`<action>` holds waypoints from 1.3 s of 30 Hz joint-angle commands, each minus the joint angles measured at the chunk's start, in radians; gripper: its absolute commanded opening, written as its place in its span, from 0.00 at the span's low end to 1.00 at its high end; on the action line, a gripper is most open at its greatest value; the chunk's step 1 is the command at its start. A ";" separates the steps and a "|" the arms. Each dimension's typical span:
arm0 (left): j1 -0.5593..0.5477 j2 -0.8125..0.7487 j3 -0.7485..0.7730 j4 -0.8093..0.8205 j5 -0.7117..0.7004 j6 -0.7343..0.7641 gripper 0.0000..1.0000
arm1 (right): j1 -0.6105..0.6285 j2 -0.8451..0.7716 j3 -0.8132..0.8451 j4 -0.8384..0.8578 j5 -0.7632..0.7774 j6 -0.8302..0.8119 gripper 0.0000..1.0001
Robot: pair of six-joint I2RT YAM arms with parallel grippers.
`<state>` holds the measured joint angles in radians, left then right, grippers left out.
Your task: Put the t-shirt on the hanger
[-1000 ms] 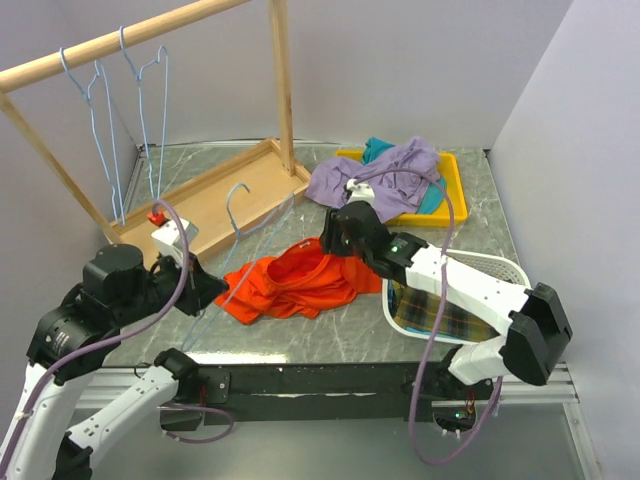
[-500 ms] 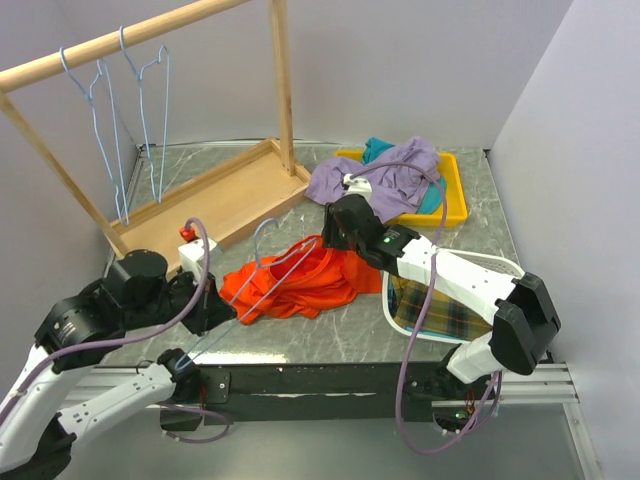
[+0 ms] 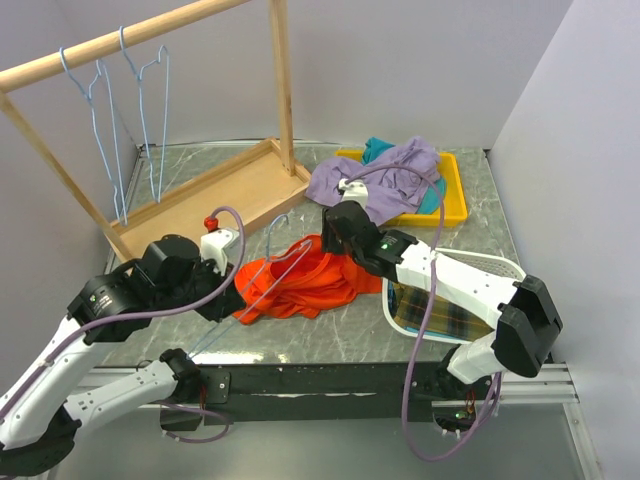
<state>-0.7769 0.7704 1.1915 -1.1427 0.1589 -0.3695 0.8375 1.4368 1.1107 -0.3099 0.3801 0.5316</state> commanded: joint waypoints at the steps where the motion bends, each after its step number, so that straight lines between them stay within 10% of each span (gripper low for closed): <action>1: -0.007 0.007 -0.010 0.069 -0.001 0.001 0.01 | 0.015 -0.022 0.028 -0.006 0.077 -0.024 0.53; 28: -0.019 0.021 -0.095 0.230 0.077 -0.002 0.01 | 0.064 0.108 0.161 -0.113 0.160 -0.050 0.50; 39: -0.025 0.018 -0.128 0.299 0.082 -0.002 0.01 | 0.064 0.128 0.192 -0.149 0.174 -0.047 0.15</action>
<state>-0.7940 0.7940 1.0691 -0.9379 0.2142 -0.3698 0.8989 1.5791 1.2568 -0.4446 0.5175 0.4786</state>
